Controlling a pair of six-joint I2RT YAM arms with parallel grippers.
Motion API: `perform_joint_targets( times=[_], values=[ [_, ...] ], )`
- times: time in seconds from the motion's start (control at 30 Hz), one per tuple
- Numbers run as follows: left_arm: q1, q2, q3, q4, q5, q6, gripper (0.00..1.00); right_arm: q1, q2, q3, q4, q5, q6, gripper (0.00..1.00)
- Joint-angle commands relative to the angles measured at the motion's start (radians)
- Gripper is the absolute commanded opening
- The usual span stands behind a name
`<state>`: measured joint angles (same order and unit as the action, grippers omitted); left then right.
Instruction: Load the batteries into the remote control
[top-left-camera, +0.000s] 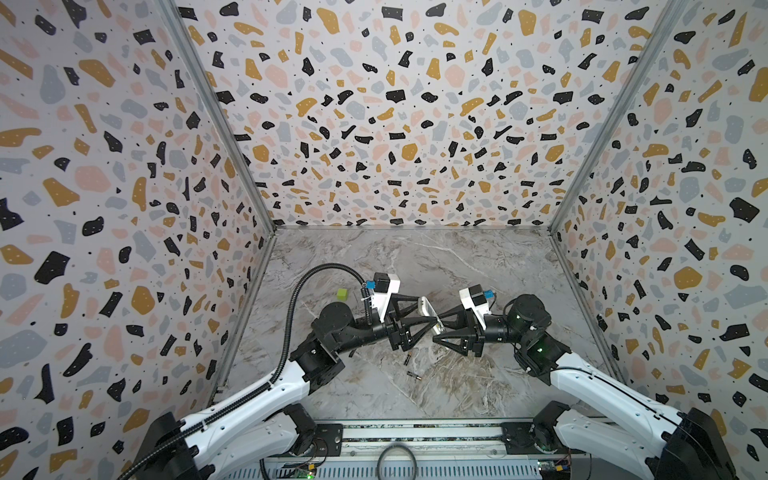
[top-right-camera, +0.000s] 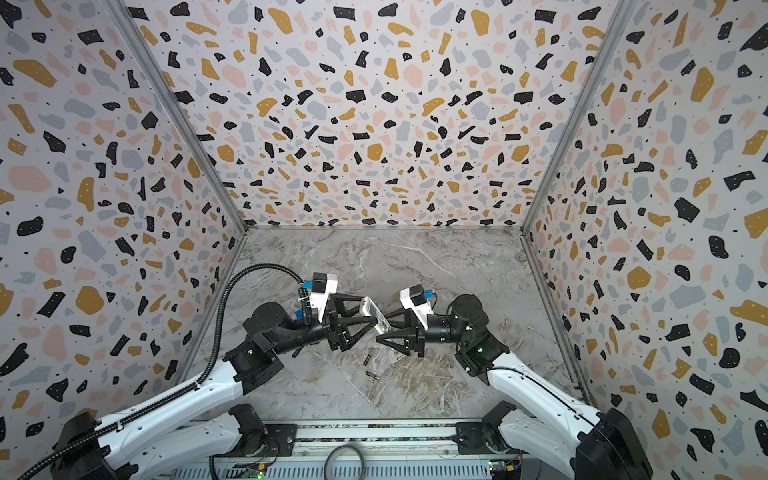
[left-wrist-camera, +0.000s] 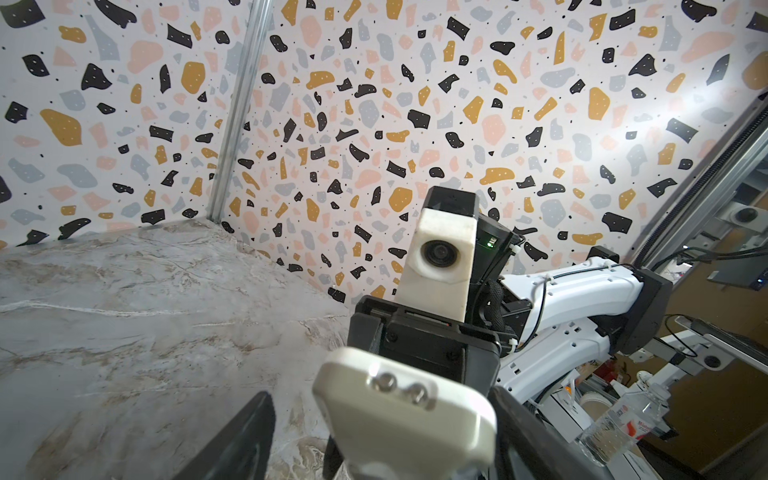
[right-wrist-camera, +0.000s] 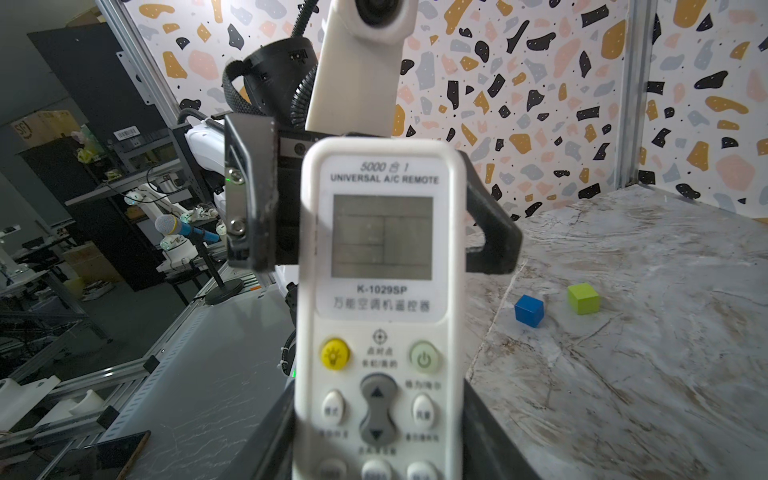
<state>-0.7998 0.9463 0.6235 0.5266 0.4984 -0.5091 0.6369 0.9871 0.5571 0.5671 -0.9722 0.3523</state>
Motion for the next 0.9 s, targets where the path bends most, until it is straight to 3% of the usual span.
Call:
perform_joint_targets(
  times=[0.0,0.53,0.77,0.87],
  values=[
    [-0.008,-0.006,0.032,0.062,0.038,0.021,0.79,-0.002,0.006,0.048,0.054,-0.04,0.027,0.01],
    [-0.015,0.01,0.037,0.087,0.062,0.03,0.57,-0.002,0.044,0.06,0.1,-0.087,0.057,0.01],
    [-0.014,0.009,0.034,0.086,0.063,0.034,0.35,-0.003,0.053,0.063,0.107,-0.086,0.063,0.02],
    [-0.015,0.012,0.033,0.087,0.057,0.032,0.24,-0.003,0.052,0.063,0.094,-0.073,0.054,0.13]
  ],
)
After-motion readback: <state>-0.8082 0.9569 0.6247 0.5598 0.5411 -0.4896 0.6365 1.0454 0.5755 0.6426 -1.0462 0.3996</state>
